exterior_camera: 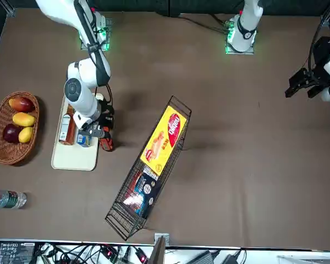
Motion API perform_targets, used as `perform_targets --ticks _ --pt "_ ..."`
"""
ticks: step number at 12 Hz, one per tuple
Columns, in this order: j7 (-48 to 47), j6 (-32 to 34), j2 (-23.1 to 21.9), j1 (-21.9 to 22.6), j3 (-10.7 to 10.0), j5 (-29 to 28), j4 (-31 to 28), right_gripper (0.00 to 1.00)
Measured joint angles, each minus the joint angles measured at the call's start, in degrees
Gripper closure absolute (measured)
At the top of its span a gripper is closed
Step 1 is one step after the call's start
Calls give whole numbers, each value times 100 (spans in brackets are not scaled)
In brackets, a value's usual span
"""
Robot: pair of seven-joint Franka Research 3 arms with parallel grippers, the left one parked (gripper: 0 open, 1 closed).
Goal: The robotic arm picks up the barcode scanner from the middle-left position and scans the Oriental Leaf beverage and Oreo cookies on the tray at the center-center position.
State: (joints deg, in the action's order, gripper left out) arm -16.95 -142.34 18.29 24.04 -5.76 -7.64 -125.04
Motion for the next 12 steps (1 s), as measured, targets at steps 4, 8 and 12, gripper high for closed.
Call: perform_targets --ticks 4,8,12 --pt "-25 -37 59 9 0 0 -1 57" --pt "-357 -230 200 93 0 0 -4 57" --pt "-504 -271 230 125 -1 0 -4 57"
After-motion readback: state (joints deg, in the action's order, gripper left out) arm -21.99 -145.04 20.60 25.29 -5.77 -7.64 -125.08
